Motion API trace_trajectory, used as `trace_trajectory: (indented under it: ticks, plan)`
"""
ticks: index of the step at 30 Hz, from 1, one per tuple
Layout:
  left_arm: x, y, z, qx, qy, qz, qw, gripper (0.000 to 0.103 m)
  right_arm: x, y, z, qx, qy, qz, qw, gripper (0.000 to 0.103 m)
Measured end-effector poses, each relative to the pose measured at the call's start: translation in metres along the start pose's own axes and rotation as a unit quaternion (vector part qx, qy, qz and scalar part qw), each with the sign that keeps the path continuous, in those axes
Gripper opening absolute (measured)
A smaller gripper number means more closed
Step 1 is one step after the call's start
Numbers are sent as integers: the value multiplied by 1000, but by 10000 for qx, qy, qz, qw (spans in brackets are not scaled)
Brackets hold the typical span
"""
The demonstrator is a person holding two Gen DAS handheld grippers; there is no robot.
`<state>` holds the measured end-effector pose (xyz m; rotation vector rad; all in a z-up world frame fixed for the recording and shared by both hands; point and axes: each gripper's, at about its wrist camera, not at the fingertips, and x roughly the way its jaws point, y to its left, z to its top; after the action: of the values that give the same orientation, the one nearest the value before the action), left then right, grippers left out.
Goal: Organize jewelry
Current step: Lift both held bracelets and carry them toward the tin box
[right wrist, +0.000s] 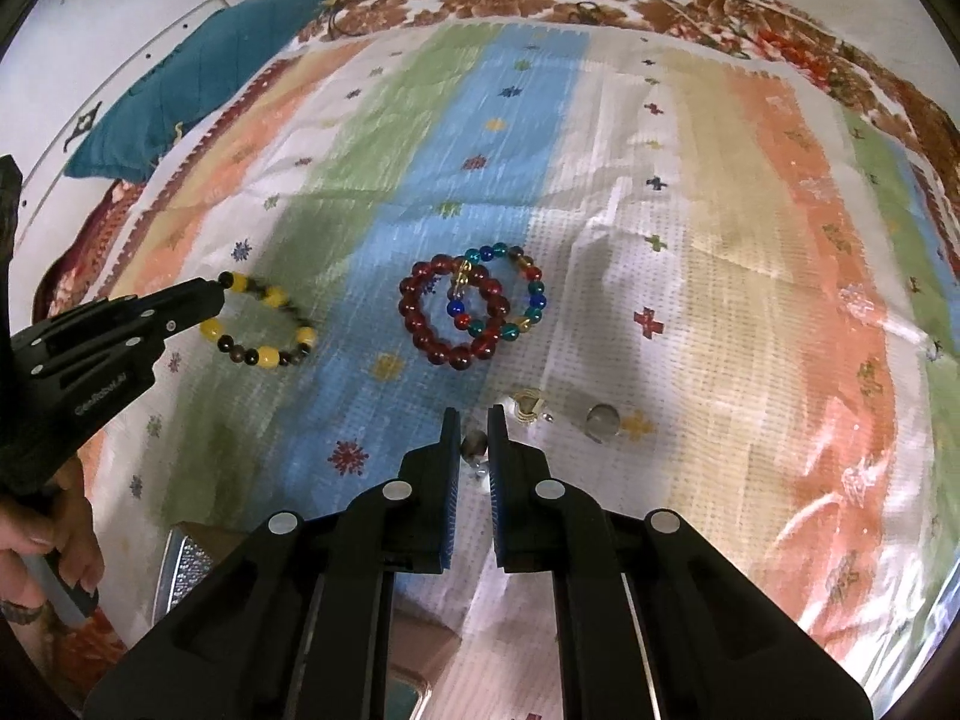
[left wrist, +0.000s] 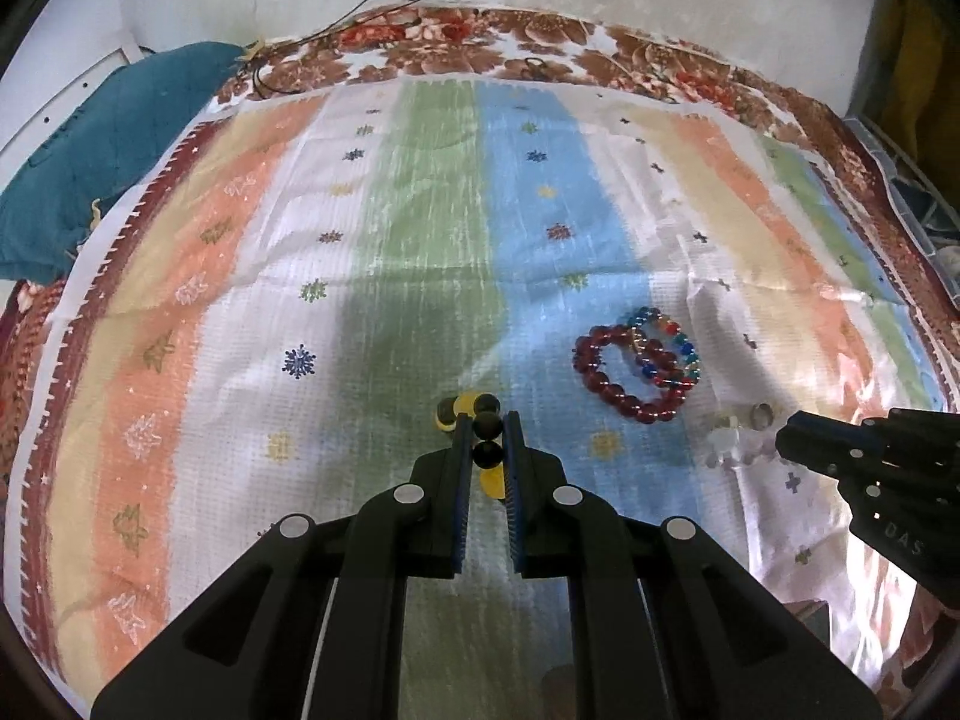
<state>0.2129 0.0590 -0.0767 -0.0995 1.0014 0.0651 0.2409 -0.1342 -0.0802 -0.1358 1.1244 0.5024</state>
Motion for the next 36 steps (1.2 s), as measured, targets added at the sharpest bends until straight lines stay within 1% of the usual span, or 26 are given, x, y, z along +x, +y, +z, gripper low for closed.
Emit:
trace_trajectory:
  ticks: [9,15,27,33,36]
  plan:
    - [-21,-6,-6,-11,-112,-102,9999,9,-15,5,-7,49,-109,22,9999,10]
    - [-35,-14,-8,44,-229,-141,9996,9,-31,5,-10,150,-297,91,9994,10]
    - [-56,-26,-15,175,-407,-202,9988,9,-64,13,-17,153,-703,35,9974,10]
    - [-66,-27,-18,147,-494,-304,9982,9,-75,21,-22,91,-813,-81,9966,10]
    - [-73,-28,-20,130,-558,-414,9975,9,-81,24,-25,97,-909,-110,9957,10]
